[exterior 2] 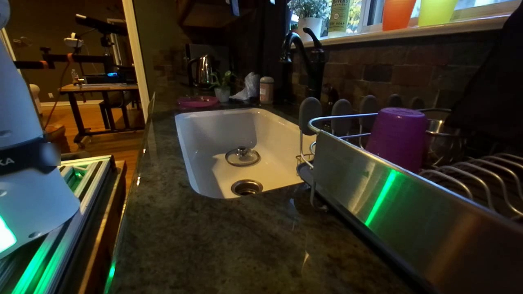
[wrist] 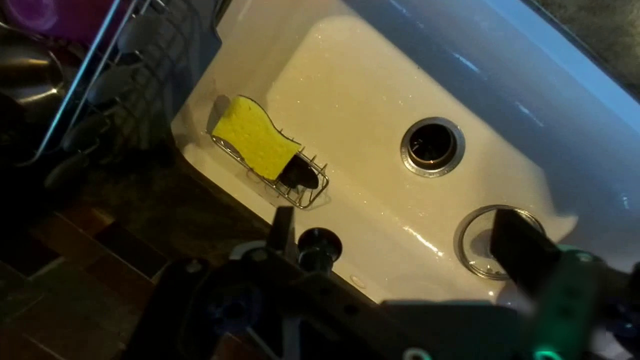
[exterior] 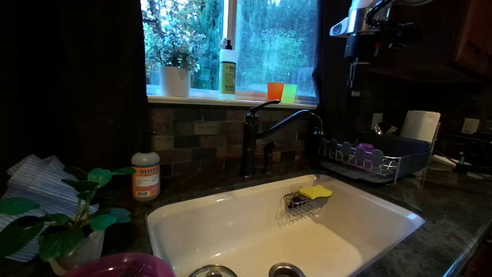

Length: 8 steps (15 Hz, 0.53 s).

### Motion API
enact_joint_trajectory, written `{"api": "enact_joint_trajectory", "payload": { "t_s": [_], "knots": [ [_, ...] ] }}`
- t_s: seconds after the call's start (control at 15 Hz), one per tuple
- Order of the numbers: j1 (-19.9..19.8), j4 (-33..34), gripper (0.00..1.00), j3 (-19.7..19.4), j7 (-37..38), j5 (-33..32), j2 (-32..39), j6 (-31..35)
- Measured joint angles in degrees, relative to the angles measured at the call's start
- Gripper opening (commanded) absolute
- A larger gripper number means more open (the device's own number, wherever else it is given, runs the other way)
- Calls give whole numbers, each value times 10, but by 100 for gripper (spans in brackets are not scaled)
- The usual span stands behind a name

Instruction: Pick up the folk and put it in the dish dryer

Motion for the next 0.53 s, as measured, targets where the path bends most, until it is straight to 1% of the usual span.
{"api": "enact_joint_trajectory", "payload": {
  "t_s": [0.13,0.53],
  "knots": [
    [-5,2,100,2,1,0,6,0],
    [-11,-1,100,-4,-1,0,-10,0]
  ]
}}
